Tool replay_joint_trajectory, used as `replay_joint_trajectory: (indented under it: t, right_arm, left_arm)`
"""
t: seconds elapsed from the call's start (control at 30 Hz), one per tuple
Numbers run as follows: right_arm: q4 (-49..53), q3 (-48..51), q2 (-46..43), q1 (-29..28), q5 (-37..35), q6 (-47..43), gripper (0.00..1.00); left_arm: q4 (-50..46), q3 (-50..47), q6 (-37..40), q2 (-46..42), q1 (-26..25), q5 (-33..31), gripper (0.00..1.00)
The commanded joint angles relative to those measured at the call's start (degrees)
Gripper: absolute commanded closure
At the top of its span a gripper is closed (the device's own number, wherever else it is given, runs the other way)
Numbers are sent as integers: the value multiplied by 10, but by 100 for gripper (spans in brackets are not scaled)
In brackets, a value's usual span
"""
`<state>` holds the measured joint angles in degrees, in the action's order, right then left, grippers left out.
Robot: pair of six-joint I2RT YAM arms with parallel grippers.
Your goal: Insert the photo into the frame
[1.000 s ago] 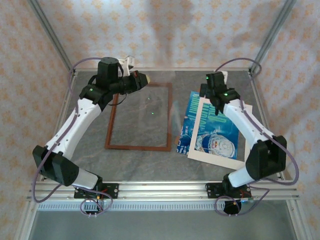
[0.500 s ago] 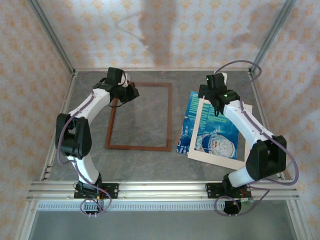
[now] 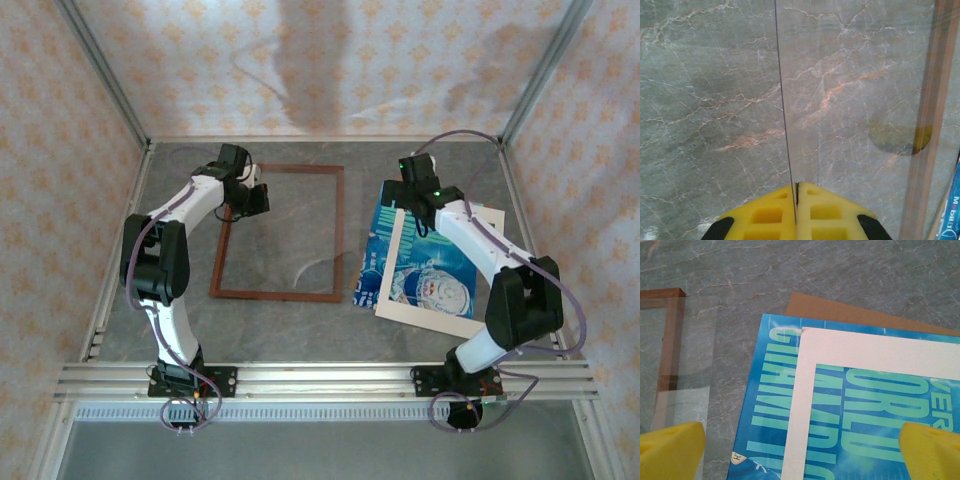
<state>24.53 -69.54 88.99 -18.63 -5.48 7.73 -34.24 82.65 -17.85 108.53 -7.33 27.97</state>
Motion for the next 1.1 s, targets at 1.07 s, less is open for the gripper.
replay_joint_trajectory:
  t: [1.07]
  right_arm:
    - [-7,0,20,-6,-3,-3,1]
  left_arm:
    - [8,-29,69,32,23,-46,100]
